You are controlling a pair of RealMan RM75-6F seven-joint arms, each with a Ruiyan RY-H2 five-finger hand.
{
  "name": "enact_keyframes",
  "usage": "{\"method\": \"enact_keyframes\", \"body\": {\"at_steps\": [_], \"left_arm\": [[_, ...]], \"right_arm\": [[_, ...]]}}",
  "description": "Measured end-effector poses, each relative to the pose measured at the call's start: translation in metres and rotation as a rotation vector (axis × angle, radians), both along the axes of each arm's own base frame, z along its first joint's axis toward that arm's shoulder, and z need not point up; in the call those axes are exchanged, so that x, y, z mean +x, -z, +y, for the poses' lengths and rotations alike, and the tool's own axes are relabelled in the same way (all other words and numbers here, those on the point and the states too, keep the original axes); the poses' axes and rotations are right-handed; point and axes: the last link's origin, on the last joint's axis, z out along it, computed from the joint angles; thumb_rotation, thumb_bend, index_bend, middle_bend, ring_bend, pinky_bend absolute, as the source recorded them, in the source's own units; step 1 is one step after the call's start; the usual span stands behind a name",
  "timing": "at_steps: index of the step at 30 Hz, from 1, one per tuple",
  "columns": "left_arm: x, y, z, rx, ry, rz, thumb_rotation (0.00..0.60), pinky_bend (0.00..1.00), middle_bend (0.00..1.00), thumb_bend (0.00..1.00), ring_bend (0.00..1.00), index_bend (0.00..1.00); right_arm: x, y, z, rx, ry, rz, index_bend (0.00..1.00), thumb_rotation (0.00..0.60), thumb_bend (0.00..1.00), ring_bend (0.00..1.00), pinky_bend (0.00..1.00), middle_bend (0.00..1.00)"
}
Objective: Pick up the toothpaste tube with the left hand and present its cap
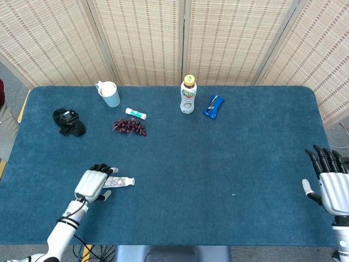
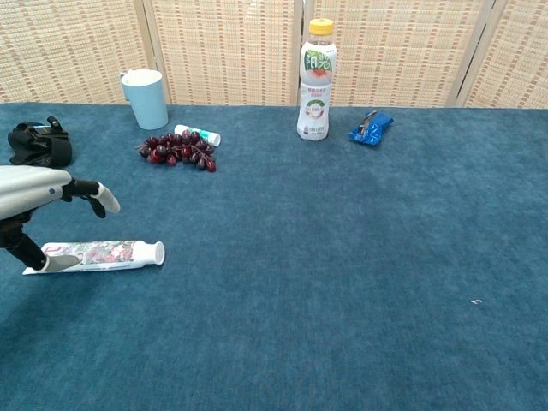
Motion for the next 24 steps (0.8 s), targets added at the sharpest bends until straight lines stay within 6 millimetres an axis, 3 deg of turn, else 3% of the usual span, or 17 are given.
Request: {"method": "enact_keyframes", "body": {"at_steps": [13, 24], "left_arm": [[-0.001, 0.028, 0.006, 0.010, -0.005, 0.075, 0.600, 0.15, 0.24, 0.25, 0.14, 0.27], [-0.005, 0.033, 0.006, 0.020, -0.014, 0.116, 0.600, 0.15, 0.24, 0.25, 0.14, 0.28]], "right_arm": [[-0.004, -0.002, 0.005, 0.002, 0.015, -0.010, 0.12, 0.600, 0.31, 0.00, 0.00, 0.06], [-0.003, -0.003, 0.008, 0.002, 0.016, -0.020, 0.12, 0.600, 0.31, 0.00, 0.00, 0.06]]}}
